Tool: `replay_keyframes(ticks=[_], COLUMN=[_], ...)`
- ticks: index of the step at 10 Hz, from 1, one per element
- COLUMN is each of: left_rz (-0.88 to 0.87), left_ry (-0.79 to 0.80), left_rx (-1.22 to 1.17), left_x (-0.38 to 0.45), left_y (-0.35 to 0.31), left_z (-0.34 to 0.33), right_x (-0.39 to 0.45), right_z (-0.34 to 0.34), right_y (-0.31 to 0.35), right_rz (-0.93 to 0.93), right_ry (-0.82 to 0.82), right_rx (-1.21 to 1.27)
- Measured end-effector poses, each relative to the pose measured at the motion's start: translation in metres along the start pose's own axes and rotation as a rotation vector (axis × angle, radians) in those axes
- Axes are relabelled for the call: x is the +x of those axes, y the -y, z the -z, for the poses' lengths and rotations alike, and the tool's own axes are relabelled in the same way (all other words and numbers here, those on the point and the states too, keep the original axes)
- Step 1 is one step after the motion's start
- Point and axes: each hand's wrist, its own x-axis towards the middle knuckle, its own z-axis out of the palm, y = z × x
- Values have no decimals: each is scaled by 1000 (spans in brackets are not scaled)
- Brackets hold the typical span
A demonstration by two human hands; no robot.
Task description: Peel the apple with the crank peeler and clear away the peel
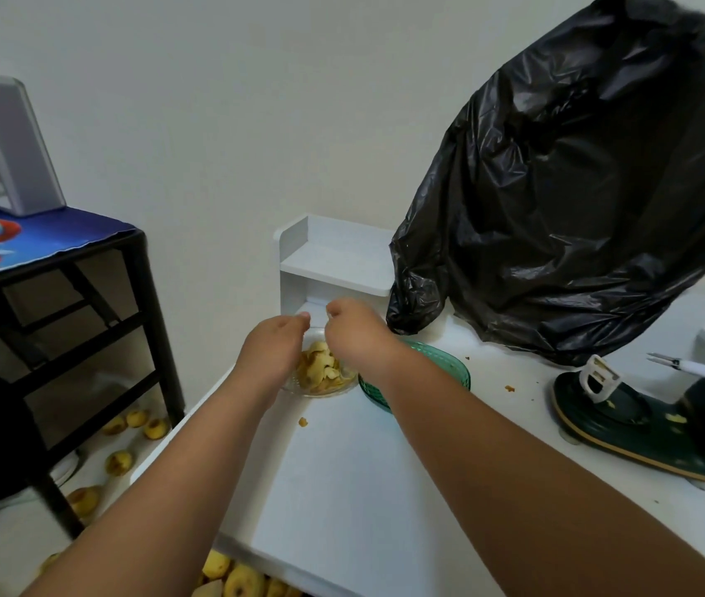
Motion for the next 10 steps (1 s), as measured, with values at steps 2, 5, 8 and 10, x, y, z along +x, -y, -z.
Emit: replay_keyframes(ticks=[2,5,8,10], left_rz=[-150,-111,-203,-280], left_ry=[102,-18,-156,59], left_rx=[266,188,193,-212], left_x=[-5,5,-5,-50], left_y=[7,4,-10,-56], left_z=[-2,0,-4,-25], right_x=[-1,1,-3,-62], right_z=[2,-5,13,68], right_y=[-6,-4,-11,-26], right_rz=[112,152,185,150], right_ry=[-68,-243,-134,-258], right_rx=[-195,-311,-105,1014])
